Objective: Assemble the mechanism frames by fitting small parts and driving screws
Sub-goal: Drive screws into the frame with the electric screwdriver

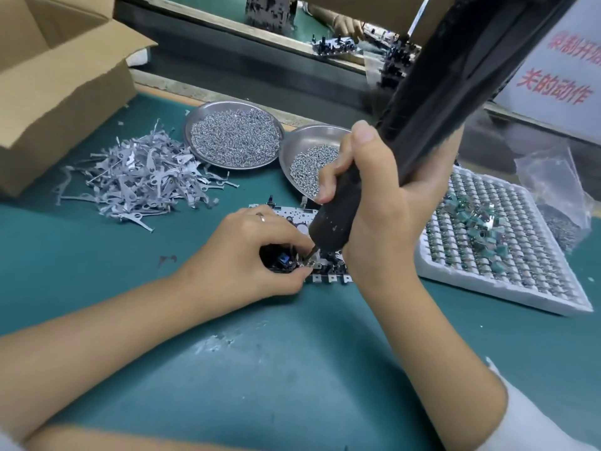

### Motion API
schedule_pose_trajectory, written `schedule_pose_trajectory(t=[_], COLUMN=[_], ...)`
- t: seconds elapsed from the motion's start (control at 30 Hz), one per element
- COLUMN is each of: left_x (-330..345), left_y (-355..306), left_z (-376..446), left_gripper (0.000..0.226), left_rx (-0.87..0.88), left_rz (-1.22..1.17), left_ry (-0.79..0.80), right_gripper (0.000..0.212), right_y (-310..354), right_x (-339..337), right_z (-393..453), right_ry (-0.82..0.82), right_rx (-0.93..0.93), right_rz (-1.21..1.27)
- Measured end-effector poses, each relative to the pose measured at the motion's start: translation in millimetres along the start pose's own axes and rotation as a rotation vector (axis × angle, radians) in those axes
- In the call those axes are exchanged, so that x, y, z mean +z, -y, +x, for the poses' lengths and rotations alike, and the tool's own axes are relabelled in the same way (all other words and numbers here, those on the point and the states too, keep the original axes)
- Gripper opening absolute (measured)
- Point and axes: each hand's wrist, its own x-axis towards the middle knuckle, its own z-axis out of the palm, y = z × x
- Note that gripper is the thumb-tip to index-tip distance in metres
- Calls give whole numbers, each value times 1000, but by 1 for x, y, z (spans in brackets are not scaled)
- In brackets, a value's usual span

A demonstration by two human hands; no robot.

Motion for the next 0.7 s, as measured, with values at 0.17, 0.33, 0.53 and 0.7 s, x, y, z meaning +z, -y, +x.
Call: schedule_pose_trajectory(t=[0.17,0.33,0.53,0.7], left_x=[0,0,0,0], left_y=[0,0,0,0], left_z=[1,1,1,1], left_gripper=[16,16,17,17], left_rx=[7,6,-8,-17], left_rz=[6,6,-7,-4], left_ry=[6,9,20,22], right_gripper=[26,27,26,27], right_y=[-2,-5,-6,-6], right_x=[0,0,1,0], right_z=[-2,-1,-2,-2], right_ry=[1,4,19,35], right_rx=[-19,-39,-56,-68], right_rz=[-8,-4,-10,-16])
